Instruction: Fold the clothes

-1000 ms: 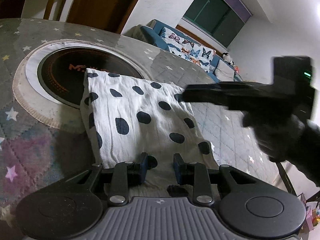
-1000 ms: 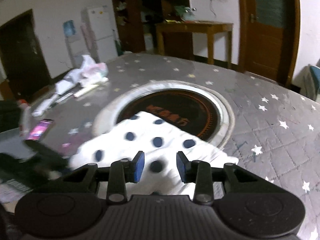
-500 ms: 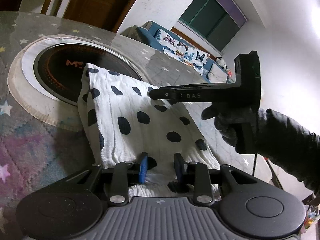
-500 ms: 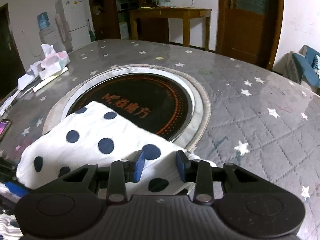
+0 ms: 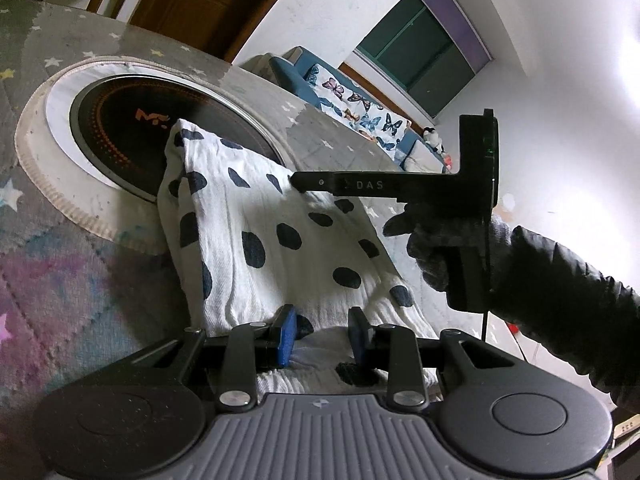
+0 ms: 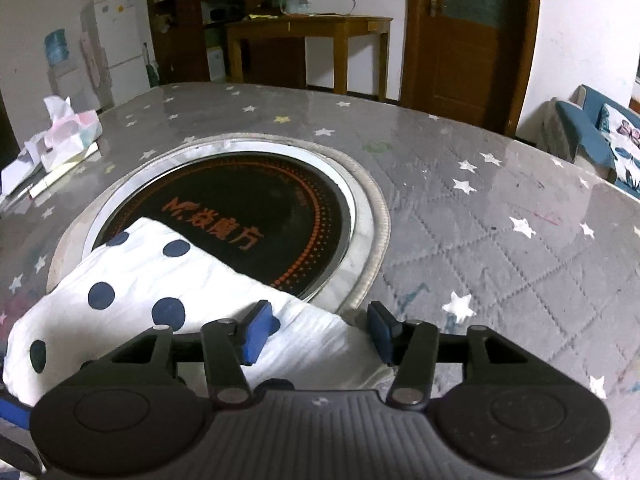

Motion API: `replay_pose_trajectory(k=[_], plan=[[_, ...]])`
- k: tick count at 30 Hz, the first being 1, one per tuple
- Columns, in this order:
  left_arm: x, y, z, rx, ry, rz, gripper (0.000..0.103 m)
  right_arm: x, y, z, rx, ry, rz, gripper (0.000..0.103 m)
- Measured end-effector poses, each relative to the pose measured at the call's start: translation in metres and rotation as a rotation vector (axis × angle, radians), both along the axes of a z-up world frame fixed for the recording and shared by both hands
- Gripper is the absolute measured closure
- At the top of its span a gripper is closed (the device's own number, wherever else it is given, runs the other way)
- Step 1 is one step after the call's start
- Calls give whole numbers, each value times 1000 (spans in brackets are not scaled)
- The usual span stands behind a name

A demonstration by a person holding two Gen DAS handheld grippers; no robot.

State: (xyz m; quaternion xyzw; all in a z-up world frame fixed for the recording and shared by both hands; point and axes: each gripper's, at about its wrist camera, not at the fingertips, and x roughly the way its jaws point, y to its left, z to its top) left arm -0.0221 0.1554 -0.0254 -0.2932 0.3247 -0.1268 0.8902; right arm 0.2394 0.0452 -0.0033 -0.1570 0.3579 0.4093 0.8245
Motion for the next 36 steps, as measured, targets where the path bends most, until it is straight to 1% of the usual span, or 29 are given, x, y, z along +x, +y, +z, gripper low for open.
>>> replay_pose_trajectory(k=[1, 3, 5, 6, 8, 11, 17, 25, 33, 36], plan=[[0, 0, 0, -3, -1, 0, 72, 0, -1, 0, 2, 4, -1, 50], [0, 1, -1, -7, -2, 0, 72, 0, -2, 1, 6, 13, 0, 55], [-1, 1, -1, -10, -2, 0, 72, 0, -3, 2, 8, 23, 2, 66], [0, 1, -1, -10, -2, 0, 72, 0, -4, 3, 8, 26, 1, 70], [0, 1, -2, -10, -1, 0, 72, -2, -4, 4, 8, 28, 0, 83], [1, 1, -2, -9, -1, 0, 72, -5, -3, 5, -5, 8, -9, 90], [7, 2, -2, -4, 1, 2, 72, -11, -10, 7, -37, -26, -37, 93], [26, -4, -2, 18, -4, -21, 71, -16, -42, 9, -66, -50, -129, 94], [52, -17, -5, 32, -17, -67, 71, -25, -84, 8, -81, -42, -257, 94], [56, -21, -5, 39, -15, -74, 71, -33, -100, 6, -68, -27, -305, 94]])
